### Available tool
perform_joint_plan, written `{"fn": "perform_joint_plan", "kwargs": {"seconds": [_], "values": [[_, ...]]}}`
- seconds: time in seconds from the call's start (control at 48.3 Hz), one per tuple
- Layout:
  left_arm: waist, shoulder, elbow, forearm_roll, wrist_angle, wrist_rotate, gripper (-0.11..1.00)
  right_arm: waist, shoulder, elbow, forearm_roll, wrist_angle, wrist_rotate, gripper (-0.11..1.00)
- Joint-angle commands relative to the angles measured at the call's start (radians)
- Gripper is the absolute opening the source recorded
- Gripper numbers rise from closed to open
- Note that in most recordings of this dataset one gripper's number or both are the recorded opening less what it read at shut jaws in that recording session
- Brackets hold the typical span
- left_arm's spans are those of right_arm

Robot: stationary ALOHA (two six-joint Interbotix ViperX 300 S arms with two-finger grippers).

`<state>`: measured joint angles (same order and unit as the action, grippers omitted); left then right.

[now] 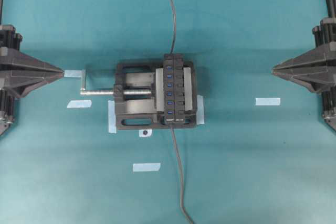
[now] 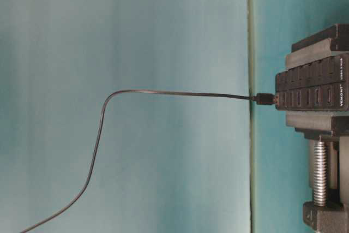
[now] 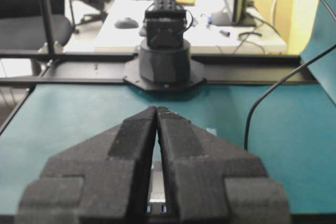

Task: Insert the USB into the second port from the front of the fixed hub.
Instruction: 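Raise the right gripper from rest and turn it toward the hub, then move the right gripper over the USB plug at the hub's end port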

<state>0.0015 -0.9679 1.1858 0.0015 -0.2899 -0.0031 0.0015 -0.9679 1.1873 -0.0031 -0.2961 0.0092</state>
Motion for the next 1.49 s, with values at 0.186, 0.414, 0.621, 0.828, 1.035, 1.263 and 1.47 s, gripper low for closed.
{"fn": "perform_joint_plan", "kwargs": {"seconds": [0.186, 0.414, 0.621, 0.828, 1.035, 1.263, 1.47], "values": [[-0.002, 0.08, 0.006, 0.008, -0.048, -0.078, 0.01, -0.049, 0.02, 0.012, 0.006, 0.132, 0.021, 0.11], [-0.003, 0.15, -0.018, 0.008, -0.04, -0.089, 0.01, -0.06, 0.031, -0.031, 0.006, 0.284, 0.029, 0.07], [-0.005, 0.204, -0.035, 0.009, -0.034, -0.087, 0.01, -0.072, 0.084, -0.067, 0.002, 0.347, 0.028, 0.07], [-0.005, 0.245, -0.06, 0.009, 0.011, -0.087, 0.01, -0.098, 0.17, -0.098, -0.006, 0.356, 0.026, 0.07], [-0.005, 0.255, -0.075, 0.008, 0.055, -0.087, 0.01, -0.127, 0.258, -0.137, -0.008, 0.376, 0.025, 0.07], [-0.005, 0.255, -0.083, 0.009, 0.094, -0.087, 0.01, -0.152, 0.379, -0.184, -0.009, 0.41, 0.025, 0.07], [-0.006, 0.255, -0.083, 0.009, 0.097, -0.089, 0.01, -0.183, 0.479, -0.225, -0.012, 0.399, 0.02, 0.07]]}}
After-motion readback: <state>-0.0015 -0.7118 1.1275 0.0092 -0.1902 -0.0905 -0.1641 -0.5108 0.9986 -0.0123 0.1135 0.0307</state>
